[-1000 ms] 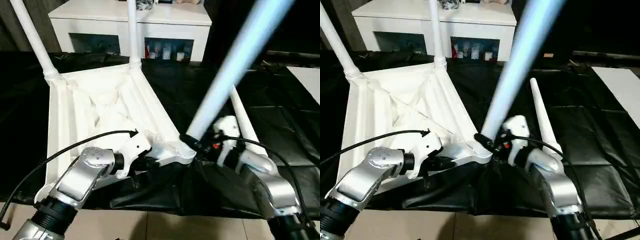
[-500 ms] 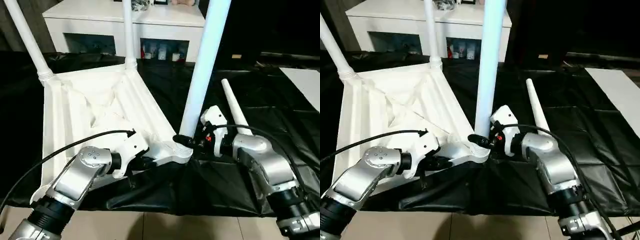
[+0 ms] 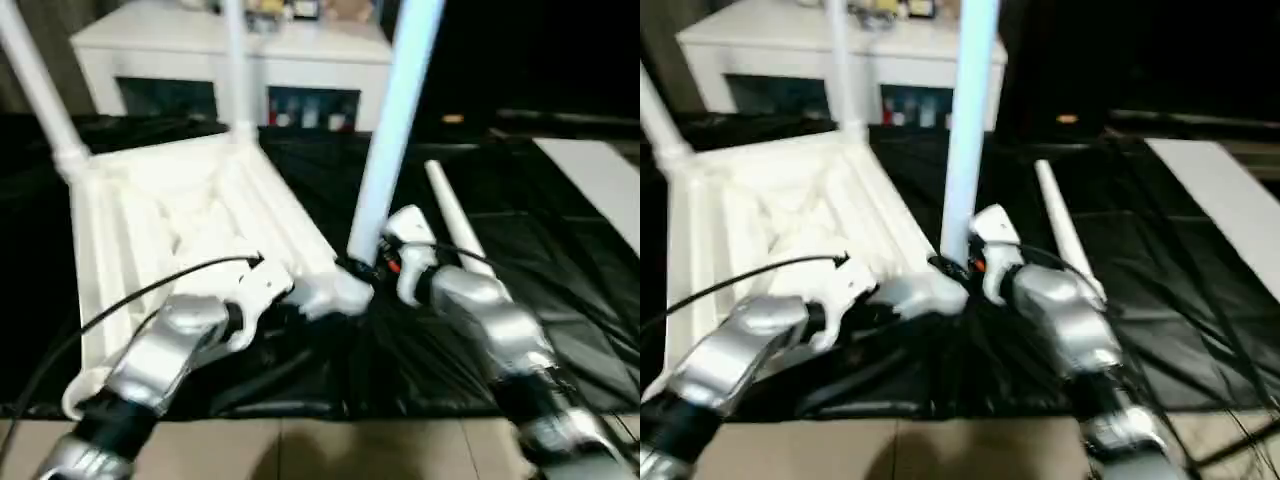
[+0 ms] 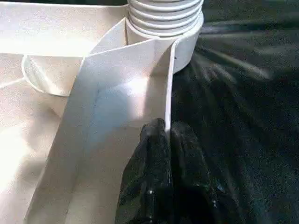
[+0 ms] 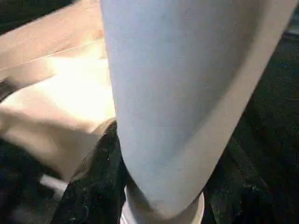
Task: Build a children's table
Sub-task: Insert table leg to table base
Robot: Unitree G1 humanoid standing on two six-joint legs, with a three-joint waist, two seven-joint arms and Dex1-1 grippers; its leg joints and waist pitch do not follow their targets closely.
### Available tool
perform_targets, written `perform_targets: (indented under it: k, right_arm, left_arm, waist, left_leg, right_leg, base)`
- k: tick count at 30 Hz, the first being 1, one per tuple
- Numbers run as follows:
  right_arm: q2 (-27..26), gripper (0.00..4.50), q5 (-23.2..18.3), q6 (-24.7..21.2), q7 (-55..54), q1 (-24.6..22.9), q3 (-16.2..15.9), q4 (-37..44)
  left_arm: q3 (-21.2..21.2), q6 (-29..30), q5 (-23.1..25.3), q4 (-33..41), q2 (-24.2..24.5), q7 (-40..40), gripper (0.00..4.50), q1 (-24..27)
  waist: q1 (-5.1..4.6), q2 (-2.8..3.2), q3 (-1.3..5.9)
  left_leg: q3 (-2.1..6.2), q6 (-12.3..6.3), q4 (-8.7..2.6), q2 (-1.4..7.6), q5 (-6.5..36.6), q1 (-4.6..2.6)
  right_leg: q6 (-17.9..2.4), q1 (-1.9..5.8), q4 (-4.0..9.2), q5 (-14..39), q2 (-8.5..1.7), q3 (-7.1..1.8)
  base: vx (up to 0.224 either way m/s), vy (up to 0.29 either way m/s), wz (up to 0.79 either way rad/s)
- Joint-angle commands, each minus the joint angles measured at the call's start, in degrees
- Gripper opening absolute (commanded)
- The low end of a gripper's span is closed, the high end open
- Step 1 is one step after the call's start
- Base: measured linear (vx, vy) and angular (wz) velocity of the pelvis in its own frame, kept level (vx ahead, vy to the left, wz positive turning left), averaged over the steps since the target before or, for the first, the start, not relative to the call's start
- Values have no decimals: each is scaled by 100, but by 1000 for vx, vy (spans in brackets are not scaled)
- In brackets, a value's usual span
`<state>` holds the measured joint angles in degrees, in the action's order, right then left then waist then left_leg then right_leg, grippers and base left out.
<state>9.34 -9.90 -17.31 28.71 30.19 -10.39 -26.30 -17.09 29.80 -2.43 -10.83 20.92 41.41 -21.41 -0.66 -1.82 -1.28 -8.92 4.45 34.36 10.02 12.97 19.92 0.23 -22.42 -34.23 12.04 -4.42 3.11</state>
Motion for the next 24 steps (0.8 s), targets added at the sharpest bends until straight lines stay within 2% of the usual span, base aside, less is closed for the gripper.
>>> perform_targets:
  k: [1, 2, 3, 4, 5, 6, 7, 8, 9, 10, 11, 12, 13, 14, 15, 16, 17, 19, 20, 21, 22, 24]
  right_arm:
    - [-82, 186, 496, -257, -1145, -97, 176, -1651]
    - [-237, 186, 451, -173, -1490, 97, 305, -1939]
    - [-419, 186, 357, -106, -1830, 317, 463, -2236]
    - [-561, 186, 308, -27, -2148, 498, 572, -2461]
    - [-666, 186, 304, 33, -2351, 648, 602, -2622]
    - [-724, 186, 296, 68, -2451, 725, 629, -2714]
    - [-909, 186, 234, 169, -2813, 953, 755, -2991]
    - [-1023, 186, 202, 231, -2976, 1092, 807, -3158]
    - [-1046, 186, 193, 242, -3004, 1119, 819, -3188]
    - [-1168, 186, 141, 295, -3195, 1265, 895, -3333]
    - [-1225, 186, 132, 350, -3282, 1350, 939, -3446]
    - [-1253, 186, 127, 378, -3324, 1409, 968, -3535]
    - [-1273, 186, 157, 437, -3376, 1488, 989, -3671]
    - [-1287, 186, 175, 475, -3395, 1537, 1007, -3764]
    - [-1284, 186, 195, 481, -3396, 1557, 1000, -3806]
    - [-1283, 186, 261, 529, -3427, 1614, 990, -3928]
    - [-1291, 186, 296, 621, -3436, 1670, 1035, -4045]
    - [-1305, 186, 311, 742, -3416, 1740, 1108, -4176]
    - [-1305, 186, 311, 742, -3416, 1740, 1108, -4176]
    - [-1303, 186, 350, 920, -3310, 1792, 1088, -4216]
    - [-1319, 186, 275, 1015, -3173, 1814, 1155, -4209]
    - [-1327, 242, 163, 1256, -2885, 1896, 1264, -4172]
  left_arm:
    - [485, 163, 60, -350, -358, -970, 0, -217]
    - [509, 224, 74, -453, -570, -1194, 0, -307]
    - [567, 245, 44, -587, -860, -1480, 0, -430]
    - [583, 258, 10, -696, -1105, -1665, 0, -539]
    - [581, 235, -2, -809, -1318, -1833, 0, -646]
    - [587, 207, -11, -876, -1430, -1913, 0, -703]
    - [606, 125, -52, -1078, -1785, -2147, 0, -883]
    - [642, 66, -89, -1204, -2013, -2300, 0, -1004]
    - [650, 54, -97, -1230, -2057, -2328, 0, -1030]
    - [690, -29, -122, -1386, -2284, -2506, 0, -1190]
    - [727, -76, -116, -1453, -2380, -2608, 0, -1268]
    - [772, -87, -129, -1468, -2438, -2672, 0, -1317]
    - [824, -83, -126, -1483, -2486, -2727, 0, -1361]
    - [864, -67, -128, -1470, -2505, -2752, 0, -1378]
    - [877, -44, -127, -1443, -2492, -2742, 0, -1372]
    - [898, -11, -123, -1427, -2469, -2739, 0, -1371]
    - [914, -30, -96, -1488, -2438, -2746, 0, -1391]
    - [938, -79, -45, -1584, -2365, -2751, 0, -1417]
    - [938, -79, -45, -1584, -2365, -2751, 0, -1417]
    - [951, -108, -3, -1612, -2277, -2709, 0, -1413]
    - [964, -124, -1, -1626, -2243, -2688, 0, -1409]
    - [863, -203, 88, -1674, -2090, -2607, 0, -1419]
  waist:
    - [-116, 85, 47]
    - [-147, 146, 29]
    - [-209, 130, 21]
    - [-252, 190, 22]
    - [-245, 185, -24]
    - [-180, 246, -15]
    - [112, 45, 3]
    - [123, -184, 71]
    - [150, -183, -6]
    - [239, -163, 83]
    - [268, -131, 79]
    - [249, -113, 98]
    - [231, -84, 104]
    - [261, -16, 128]
    - [252, -19, 138]
    - [223, -57, 107]
    - [205, -72, 100]
    - [211, -52, 124]
    - [212, -59, 126]
    - [231, -13, 132]
    - [236, -27, 130]
    - [241, -17, 130]
  left_leg:
    - [273, 298, -608, 258, 3192, -27]
    - [304, 333, -627, 264, 3477, -77]
    - [328, 326, -653, 268, 3699, -72]
    - [374, 327, -721, 298, 4066, -54]
    - [347, 285, -970, 413, 4505, 32]
    - [305, 283, -1173, 498, 4729, 174]
    - [-43, -28, -1317, 536, 4383, 97]
    - [-87, -5, -766, 281, 3591, -228]
    - [-84, 32, 6, 53, 2736, -675]
    - [168, -148, -131, 144, 749, 160]
    - [193, 23, -369, 218, 694, 219]
    - [172, 122, -508, 242, 912, 174]
    - [130, 220, -531, 267, 1546, 3]
    - [85, 203, -532, 259, 1833, -82]
    - [71, 158, -535, 259, 1778, -63]
    - [78, 98, -570, 255, 1769, 49]
    - [79, 89, -571, 242, 1958, 58]
    - [85, 84, -569, 240, 1920, 54]
    - [80, 74, -578, 240, 1836, 71]
    - [76, 74, -582, 241, 1760, 60]
    - [51, 50, -576, 248, 1649, 47]
    - [42, 10, -579, 249, 1547, 75]
  right_leg:
    - [-296, 89, 702, 3753, -362, -6]
    - [-314, 84, 731, 3662, -345, 57]
    - [-294, 109, 754, 3586, -329, 127]
    - [-274, 237, 725, 3270, -309, 251]
    - [-388, 375, 476, 2602, -222, 321]
    - [-452, 566, 63, 2054, -175, 325]
    - [-304, 452, -369, 1385, -176, -25]
    - [-129, 58, 187, 2879, -334, -242]
    - [-122, -514, 941, 4881, -700, -199]
    - [-123, 321, 744, 5156, -999, -406]
    - [-165, 352, 642, 4455, -795, -243]
    - [-173, 244, 532, 3705, -542, -125]
    - [-363, 77, 436, 2597, -374, -109]
    - [-628, 43, 427, 2098, -382, -148]
    - [-734, 62, 421, 1859, -391, -165]
    - [-764, 132, 417, 1887, -358, -175]
    - [-649, 120, 468, 2431, -374, -160]
    - [-509, 110, 519, 2665, -408, -178]
    - [-498, 123, 521, 2573, -404, -178]
    - [-506, 120, 515, 2443, -403, -182]
    - [-575, 98, 513, 2189, -396, -197]
    - [-662, 128, 486, 2020, -393, -198]
  base:
    - [-76, 61, -14]
    - [-76, 61, -14]
    - [-88, 66, -12]
    - [-77, 63, -7]
    - [-77, 63, -7]
    - [-96, 41, 6]
    - [-64, -38, 24]
    - [-64, -38, 24]
    - [34, -126, 22]
    - [105, -42, -27]
    - [105, -42, -27]
    - [82, 44, -34]
    - [0, 0, 0]
    - [0, 0, 0]
    - [0, 0, 0]
    - [0, 0, 0]
    - [0, 0, 0]
    - [0, 0, 0]
    - [0, 0, 0]
    - [0, 0, 0]
    - [0, 0, 0]
    - [0, 0, 0]
